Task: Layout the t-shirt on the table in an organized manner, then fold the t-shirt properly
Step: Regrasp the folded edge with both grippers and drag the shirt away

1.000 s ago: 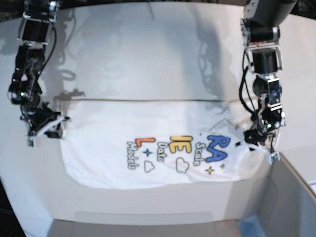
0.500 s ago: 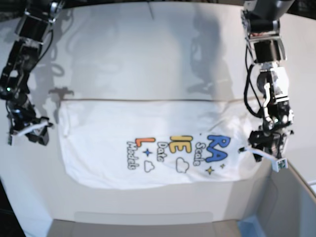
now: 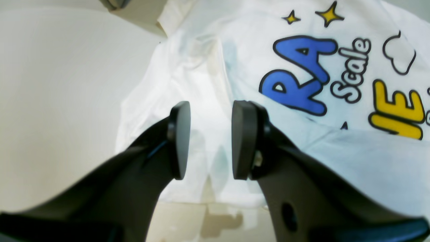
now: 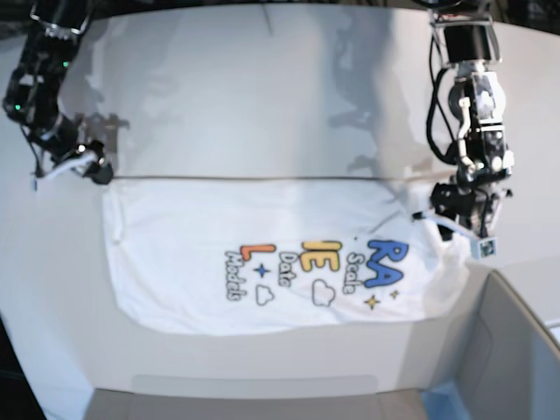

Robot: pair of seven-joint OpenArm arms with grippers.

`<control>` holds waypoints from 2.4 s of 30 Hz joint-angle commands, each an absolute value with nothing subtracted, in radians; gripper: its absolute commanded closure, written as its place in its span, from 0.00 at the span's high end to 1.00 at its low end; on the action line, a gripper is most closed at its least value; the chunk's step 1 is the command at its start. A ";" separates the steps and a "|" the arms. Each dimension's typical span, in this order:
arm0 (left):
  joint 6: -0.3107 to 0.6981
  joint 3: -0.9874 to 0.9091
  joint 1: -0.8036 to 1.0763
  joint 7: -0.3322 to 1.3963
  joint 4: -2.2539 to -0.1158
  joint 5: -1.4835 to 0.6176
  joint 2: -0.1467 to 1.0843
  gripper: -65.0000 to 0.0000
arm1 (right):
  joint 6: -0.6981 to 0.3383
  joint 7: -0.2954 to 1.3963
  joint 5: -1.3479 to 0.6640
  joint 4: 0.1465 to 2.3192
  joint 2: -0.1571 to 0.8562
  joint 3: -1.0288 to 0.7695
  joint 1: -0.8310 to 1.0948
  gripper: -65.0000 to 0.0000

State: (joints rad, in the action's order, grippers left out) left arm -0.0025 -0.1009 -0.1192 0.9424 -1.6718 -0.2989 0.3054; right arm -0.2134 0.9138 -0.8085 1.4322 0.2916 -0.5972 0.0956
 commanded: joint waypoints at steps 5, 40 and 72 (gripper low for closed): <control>-0.002 -0.222 -0.099 0.921 -1.719 -0.297 0.314 0.34 | -0.262 0.885 -0.829 1.339 0.311 -0.572 -0.022 0.39; 0.007 -0.232 -0.116 0.875 -1.357 -0.475 0.372 0.45 | -0.262 0.835 -0.742 1.276 0.308 -0.499 -0.085 0.39; -0.001 -0.236 0.349 0.843 -1.774 -0.475 0.341 0.03 | -0.262 1.038 -0.748 1.620 0.346 -0.751 0.252 0.00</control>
State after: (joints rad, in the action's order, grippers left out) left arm 0.0093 -0.2287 0.3450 0.8612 -1.7576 -0.4908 0.3290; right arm -0.2577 1.0451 -0.7418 1.6005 0.3283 -0.7414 0.2543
